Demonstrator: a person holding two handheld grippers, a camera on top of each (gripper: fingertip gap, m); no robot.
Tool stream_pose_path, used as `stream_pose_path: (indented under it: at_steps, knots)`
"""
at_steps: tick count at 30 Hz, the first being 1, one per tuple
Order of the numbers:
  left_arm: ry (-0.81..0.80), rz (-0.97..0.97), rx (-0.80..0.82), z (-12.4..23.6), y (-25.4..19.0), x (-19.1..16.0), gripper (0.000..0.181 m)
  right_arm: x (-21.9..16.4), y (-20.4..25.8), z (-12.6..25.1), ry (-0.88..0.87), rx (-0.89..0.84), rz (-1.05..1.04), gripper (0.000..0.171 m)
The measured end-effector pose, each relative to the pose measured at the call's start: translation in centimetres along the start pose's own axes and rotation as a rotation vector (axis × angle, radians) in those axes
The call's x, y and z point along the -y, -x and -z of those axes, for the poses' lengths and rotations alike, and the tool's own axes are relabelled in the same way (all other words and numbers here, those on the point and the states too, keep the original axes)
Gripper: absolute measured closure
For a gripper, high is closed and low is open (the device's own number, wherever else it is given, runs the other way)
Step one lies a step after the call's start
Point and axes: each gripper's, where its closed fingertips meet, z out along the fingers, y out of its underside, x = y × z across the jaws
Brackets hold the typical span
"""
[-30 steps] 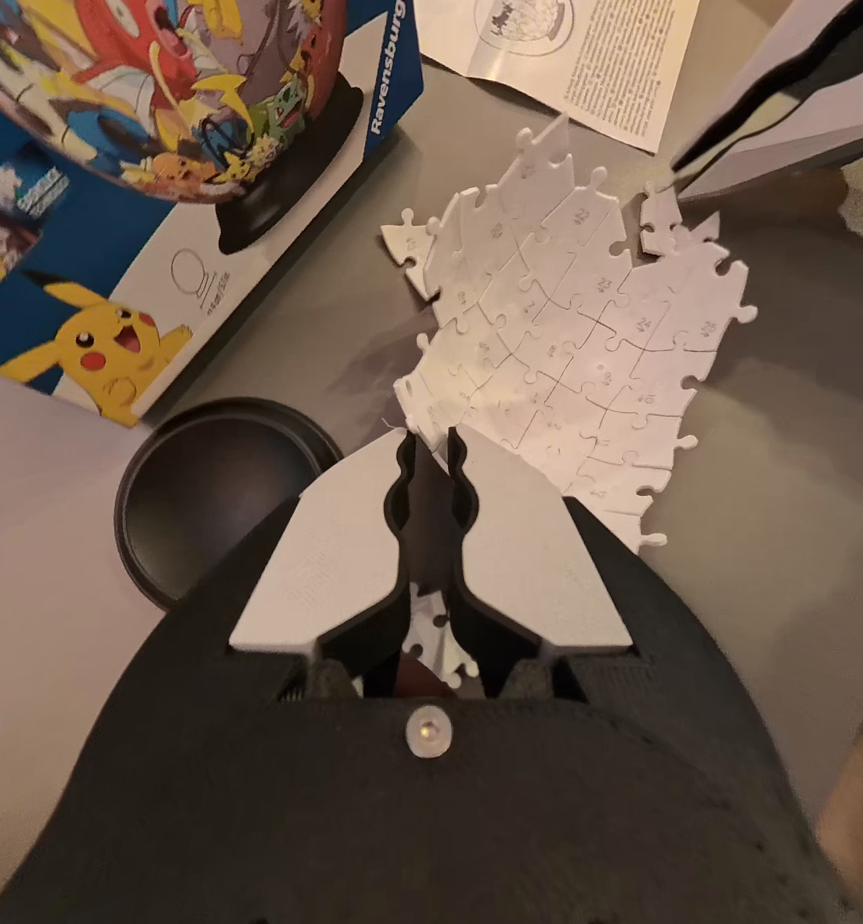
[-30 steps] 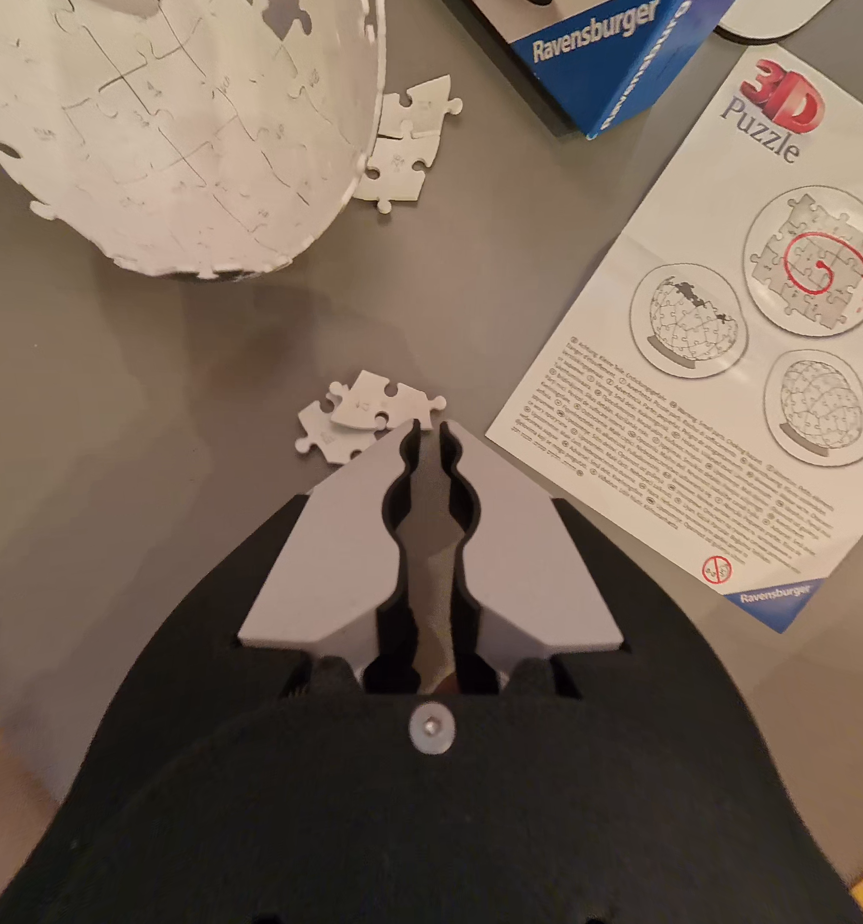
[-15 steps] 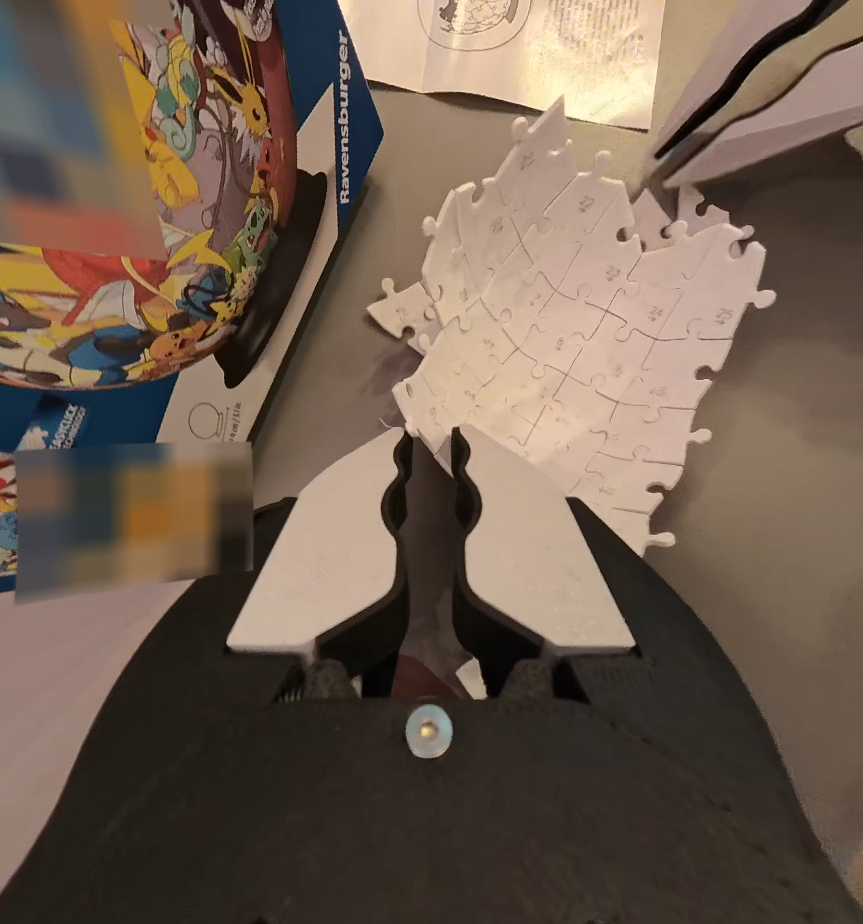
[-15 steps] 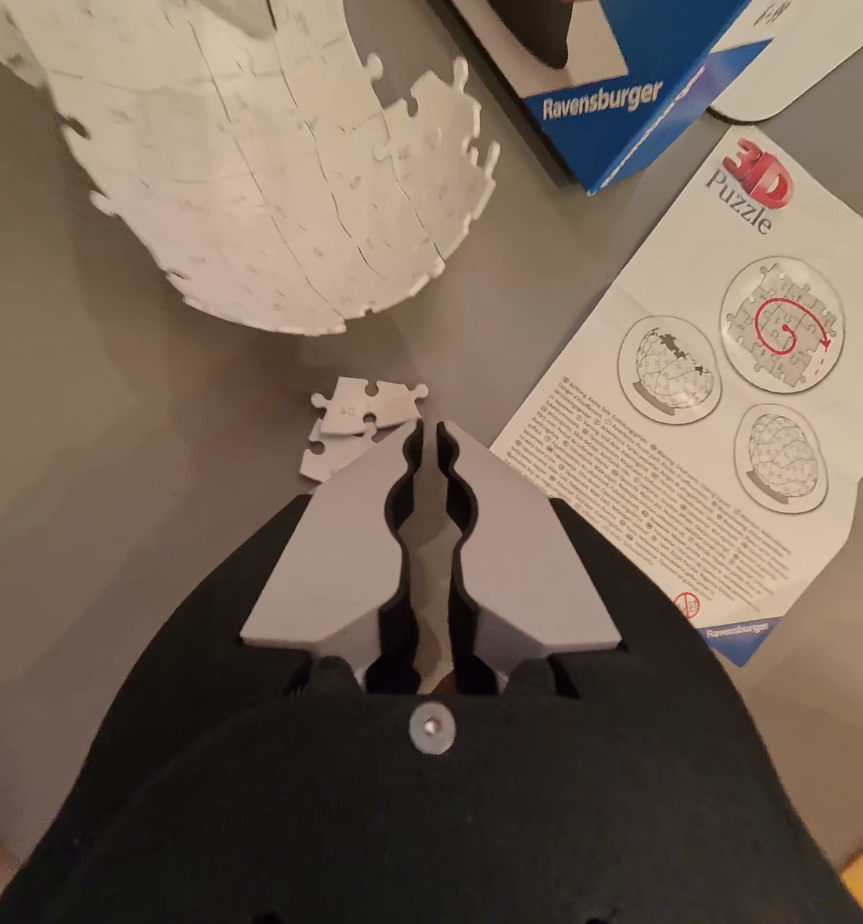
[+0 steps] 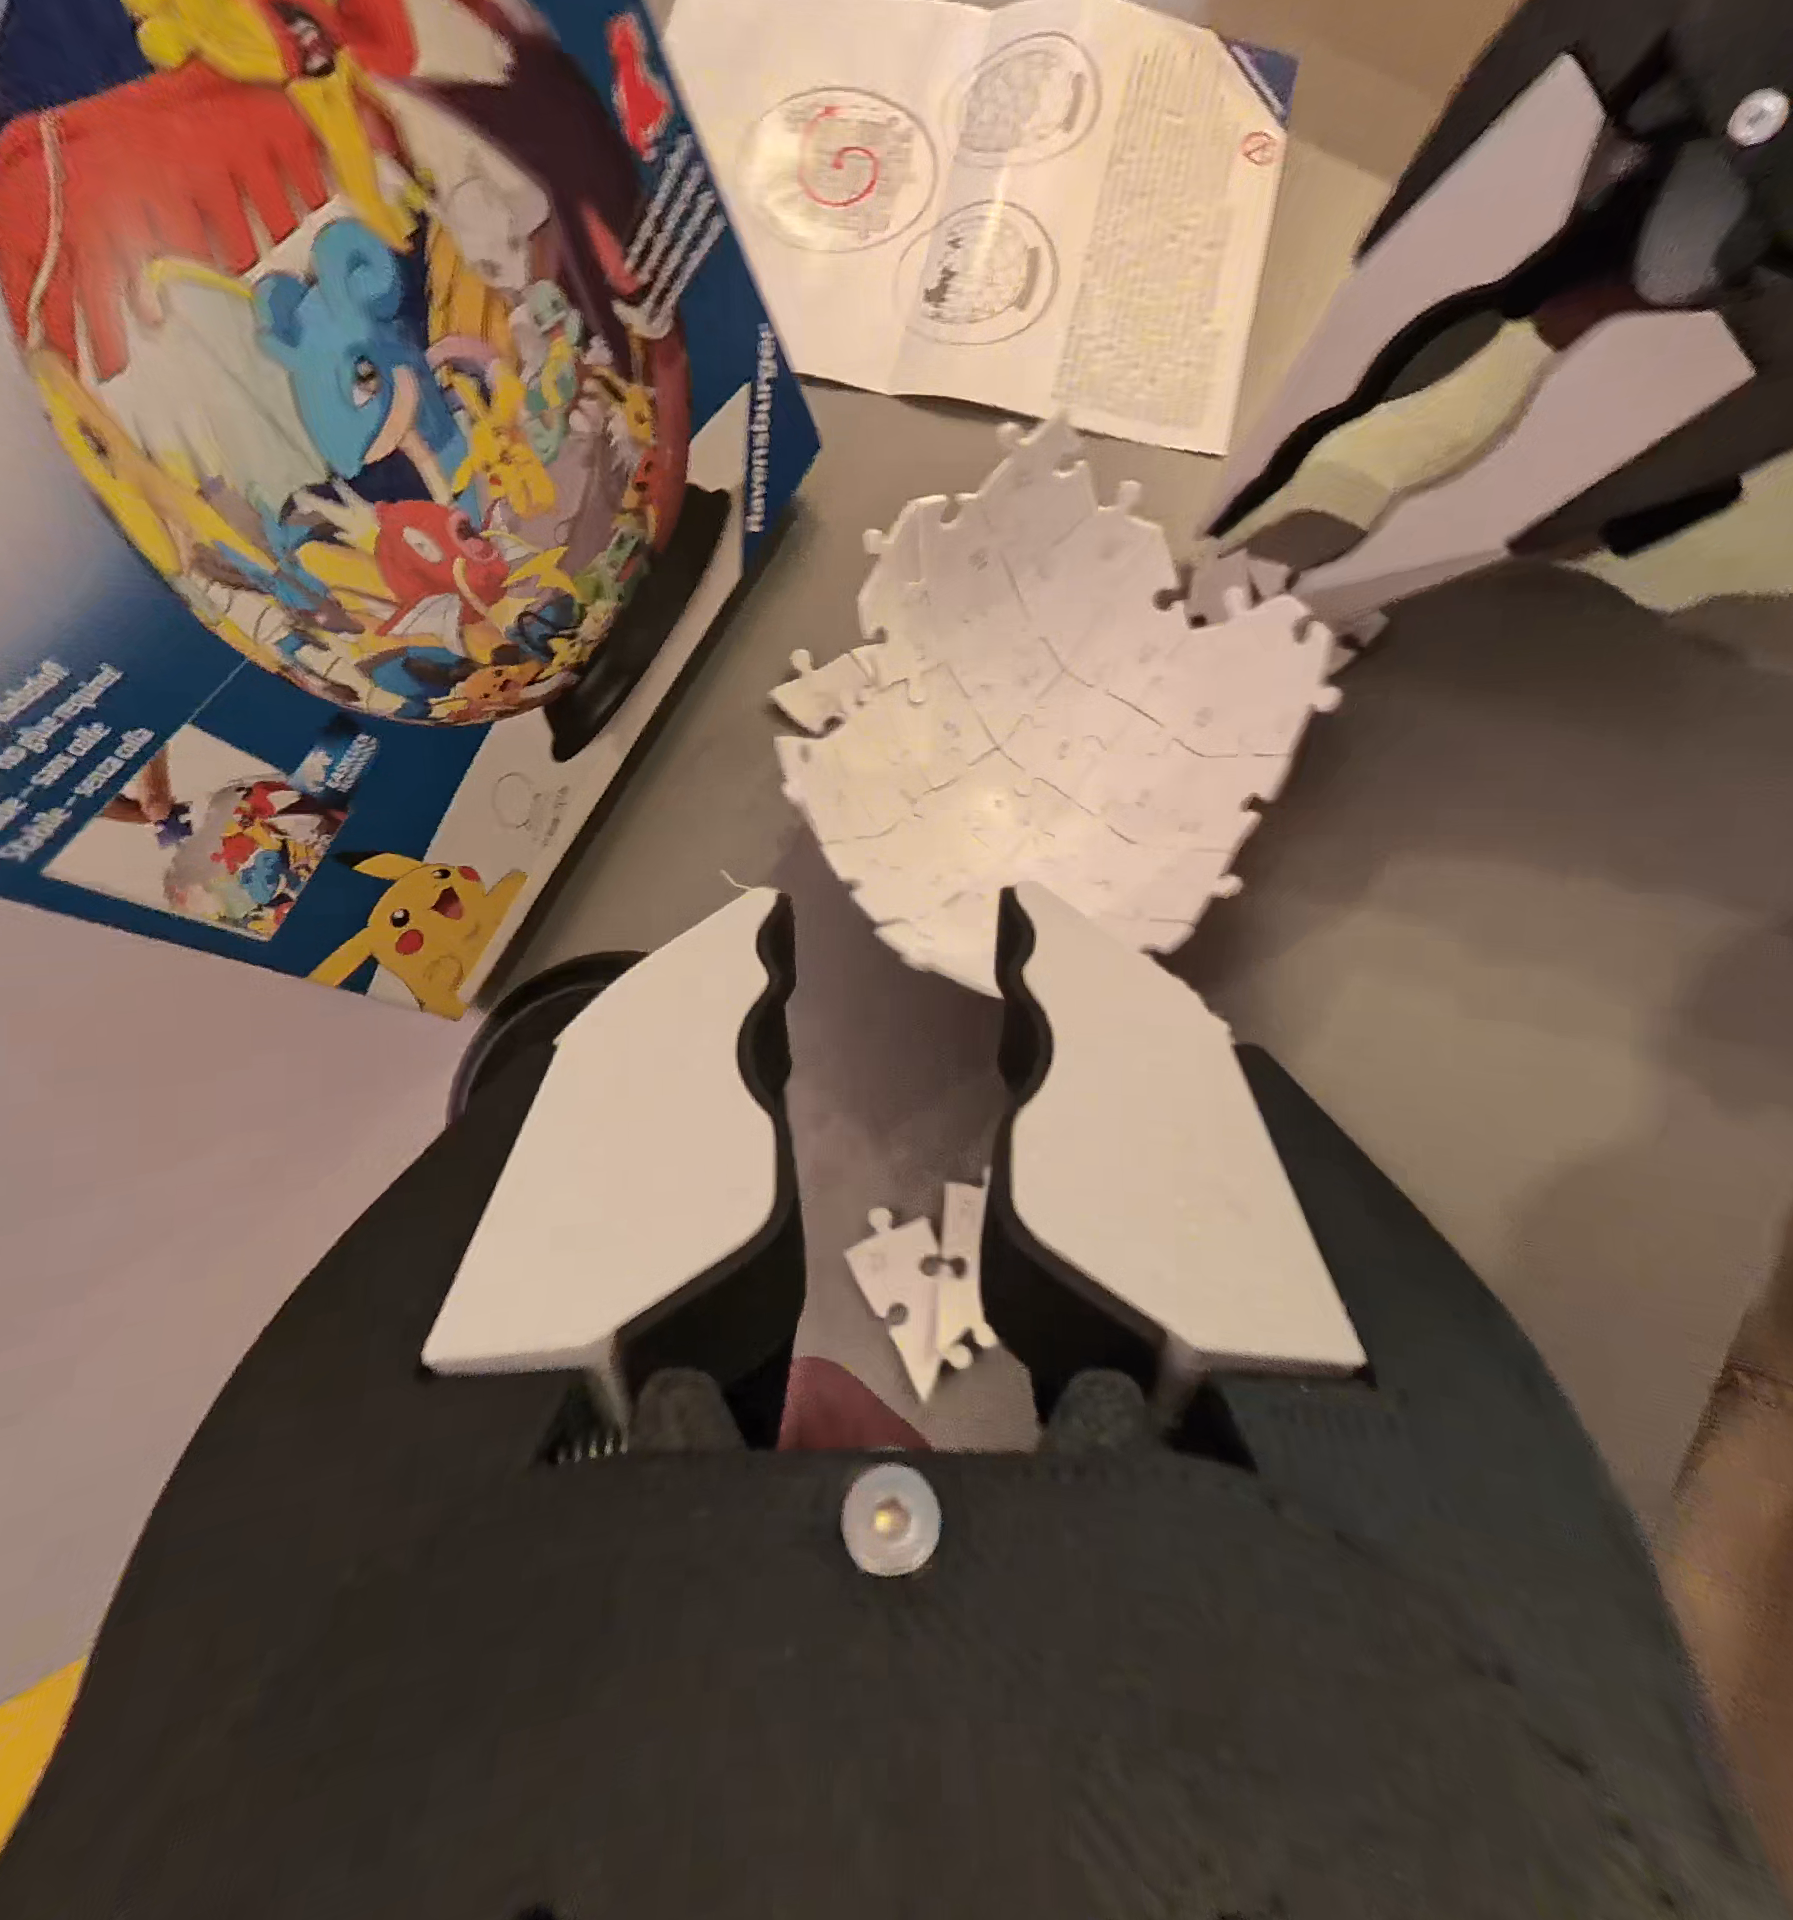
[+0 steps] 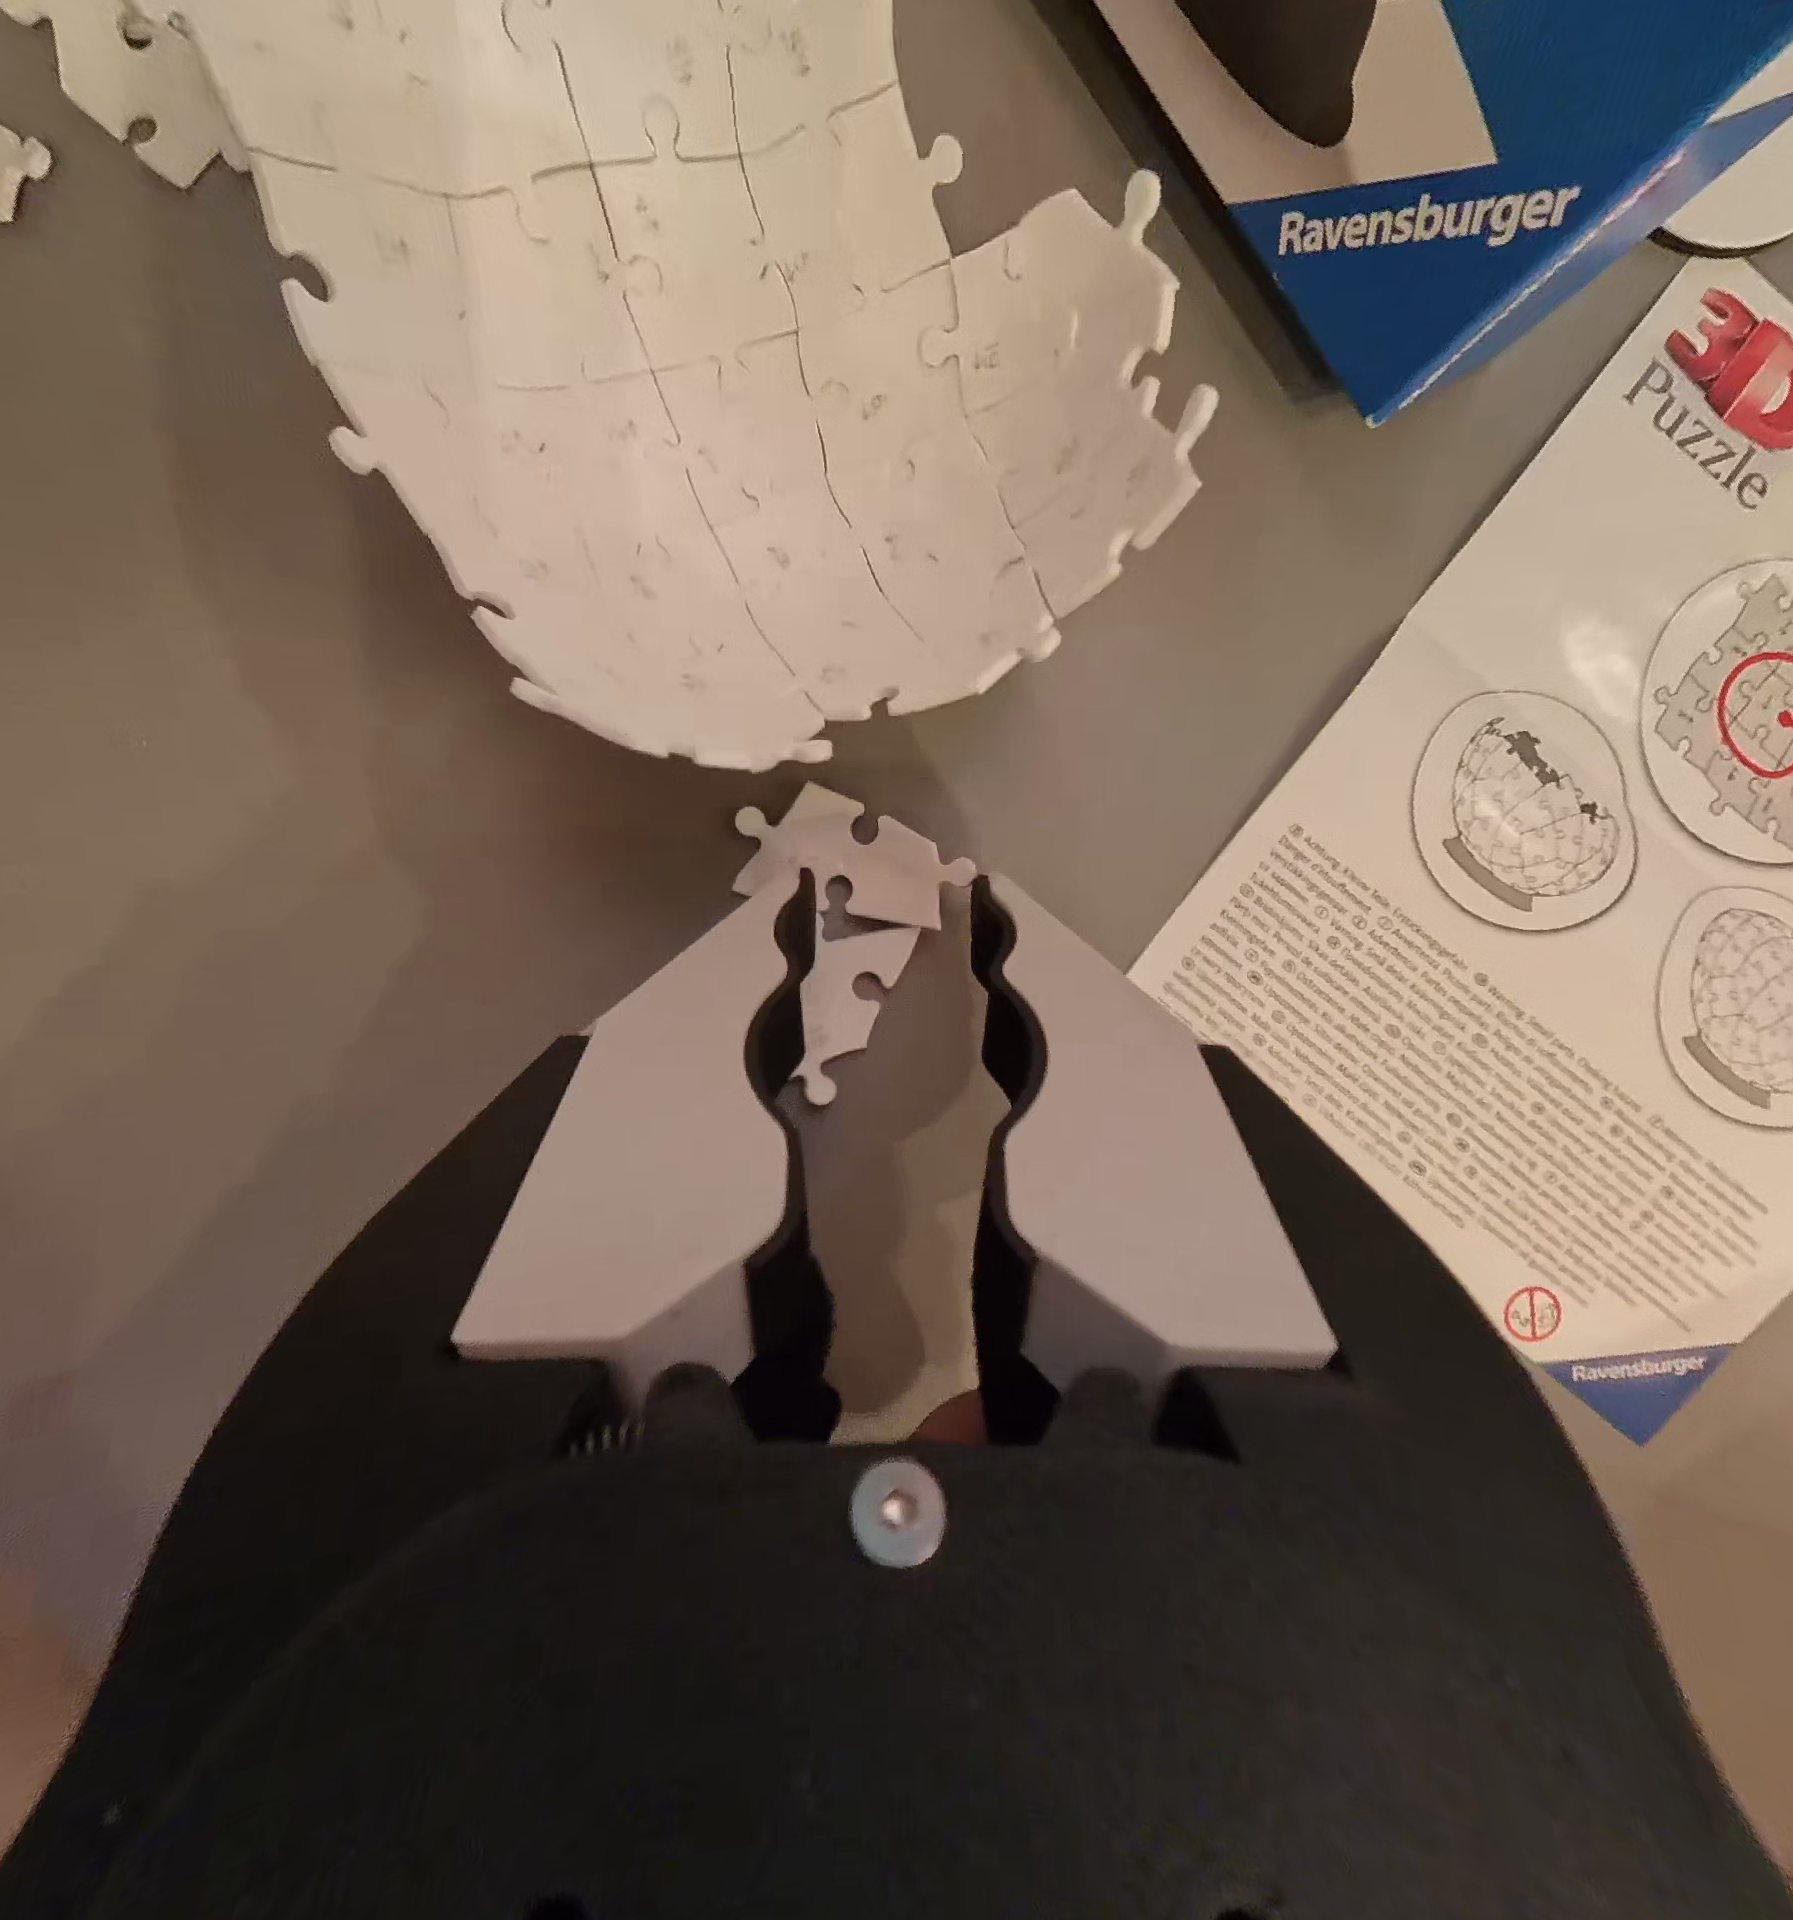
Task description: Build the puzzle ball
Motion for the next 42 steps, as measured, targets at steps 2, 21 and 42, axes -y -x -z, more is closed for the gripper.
stream_pose_path:
  at_steps: [2,21,42]
  knots:
    - [-0.005,-0.033,0.034,0.4,-1.4,0.5,0.145,-0.5,-0.3,0.3,0.023,-0.017,0.026,0.149]
    - [0.054,-0.395,0.399,-5.7,-6.2,-1.6,0.162,-1.0,-0.6,1.2,-0.023,0.018,-0.031,0.146]
    - [0.007,-0.621,0.353,-3.2,-5.4,-4.2,0.177,-0.2,-1.1,0.0,-0.132,0.182,-0.202,0.171]
